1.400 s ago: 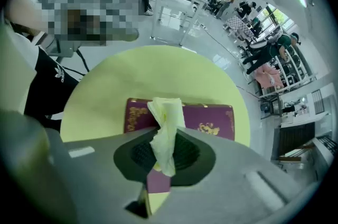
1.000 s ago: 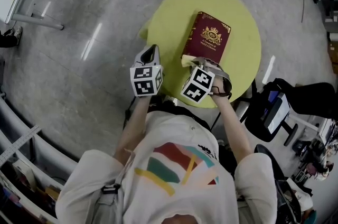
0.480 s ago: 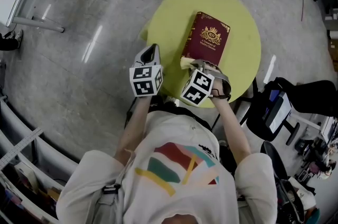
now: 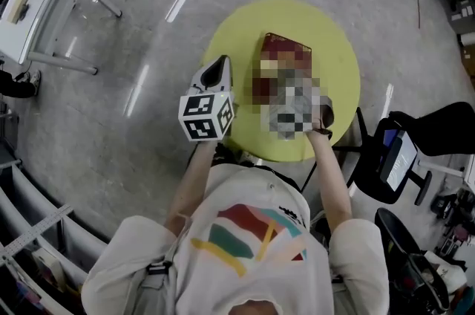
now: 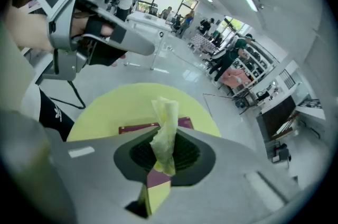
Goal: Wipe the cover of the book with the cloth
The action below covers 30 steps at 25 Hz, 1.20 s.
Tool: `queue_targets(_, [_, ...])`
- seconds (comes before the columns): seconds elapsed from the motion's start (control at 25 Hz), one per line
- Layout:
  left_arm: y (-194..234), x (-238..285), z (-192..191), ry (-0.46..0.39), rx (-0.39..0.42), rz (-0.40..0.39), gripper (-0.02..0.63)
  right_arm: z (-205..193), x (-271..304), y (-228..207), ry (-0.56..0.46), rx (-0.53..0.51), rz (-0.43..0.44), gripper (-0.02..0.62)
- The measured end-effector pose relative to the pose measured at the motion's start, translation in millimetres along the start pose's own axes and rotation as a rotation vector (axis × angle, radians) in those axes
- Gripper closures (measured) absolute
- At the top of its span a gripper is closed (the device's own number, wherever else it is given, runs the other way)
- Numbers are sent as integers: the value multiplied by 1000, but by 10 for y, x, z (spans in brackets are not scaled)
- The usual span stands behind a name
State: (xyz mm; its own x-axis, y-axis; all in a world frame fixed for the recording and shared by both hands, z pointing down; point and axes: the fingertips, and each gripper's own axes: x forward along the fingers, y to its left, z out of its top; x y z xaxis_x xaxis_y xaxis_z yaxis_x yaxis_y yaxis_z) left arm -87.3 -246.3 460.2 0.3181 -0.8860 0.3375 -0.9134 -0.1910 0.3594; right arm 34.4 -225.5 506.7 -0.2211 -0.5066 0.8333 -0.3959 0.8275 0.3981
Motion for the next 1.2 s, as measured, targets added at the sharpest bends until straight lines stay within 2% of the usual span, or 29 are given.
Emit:
queue_targets(0.08, [-149,-12,210,-26,7,-27,592,125,-238,-213,-69,49,-66,568])
queue_targets(0.2, [-421,-65,568,-86,68,-77,592,299,-687,-508,-199,127,-173,568])
queue_targets(0.4, [-975,-268,1224,-213,272,-155,592,498,-1530,-963,-435,295,-356,568])
queue_targets(0.56, [-1430,-551,1626,-332,403,-212,592,523,-2127,-1102,-611,388,-472,568])
queue_targets(0.76, [-1871,-922,1921,-434,471,-280,592,454,-2734,-1082,-805,441,-640,566])
queue_targets(1.0, [-2101,-1165,2093,-508,540,-304,592,256,-3077,-953,-871,518,-753,566])
queue_targets(1.2, [-2200,-1214,2077,-523,548,-326,591,173,-3107,-847,-867,540,-748,566])
